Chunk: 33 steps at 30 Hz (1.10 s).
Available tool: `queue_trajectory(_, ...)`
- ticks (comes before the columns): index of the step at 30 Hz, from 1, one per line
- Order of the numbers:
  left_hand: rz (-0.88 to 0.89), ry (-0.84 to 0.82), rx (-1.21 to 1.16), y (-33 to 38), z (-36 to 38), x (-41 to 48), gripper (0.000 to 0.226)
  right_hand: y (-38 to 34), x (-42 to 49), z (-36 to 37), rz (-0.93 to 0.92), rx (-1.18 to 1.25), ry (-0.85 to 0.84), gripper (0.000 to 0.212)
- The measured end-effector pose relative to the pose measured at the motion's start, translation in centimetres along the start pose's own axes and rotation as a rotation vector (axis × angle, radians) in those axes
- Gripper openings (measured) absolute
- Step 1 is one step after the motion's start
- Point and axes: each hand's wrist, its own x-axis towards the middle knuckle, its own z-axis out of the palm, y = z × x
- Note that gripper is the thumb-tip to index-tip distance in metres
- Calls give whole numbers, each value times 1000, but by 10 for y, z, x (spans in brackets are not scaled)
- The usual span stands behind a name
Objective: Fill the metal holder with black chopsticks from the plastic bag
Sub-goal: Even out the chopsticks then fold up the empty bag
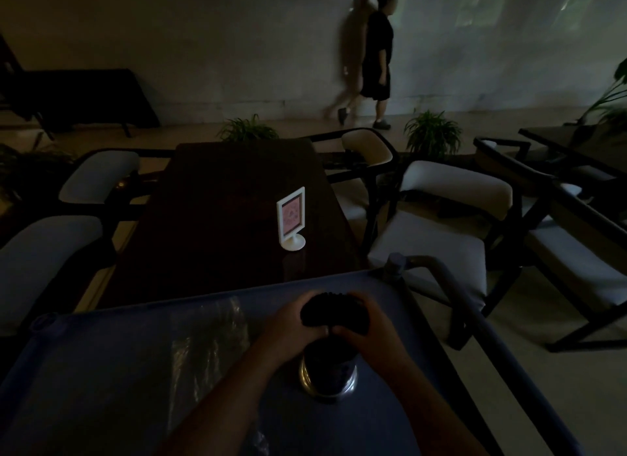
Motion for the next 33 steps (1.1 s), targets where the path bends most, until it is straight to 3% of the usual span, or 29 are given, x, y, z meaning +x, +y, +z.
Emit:
queue_trajectory(3, 29, 30, -148, 11, -13, -13, 69, -13, -1, -13, -41, 25, -43, 78)
queue_trajectory(6, 73, 30, -161, 23, -34, -27, 62, -40, -5, -21, -117, 63, -29, 83)
queue_trajectory(11, 157, 196, -153, 29, -77, -54, 32, -101, -8, -9, -227, 148, 8, 41)
queue_trajectory(16, 237, 304, -64, 17, -131, -92, 21, -144, -16, 41, -272, 314, -49, 23)
queue_trajectory(20, 196, 271, -111, -14, -173, -124, 16, -154, -26, 104, -163, 364, -74, 18)
queue_trajectory(25, 55, 221, -151, -69, -203, -141, 9, -127, -33, 167, 28, 258, -96, 25)
queue_trajectory(33, -88, 198, -133, -138, -190, -138, 12, -74, -40, 187, 212, 138, -119, 11)
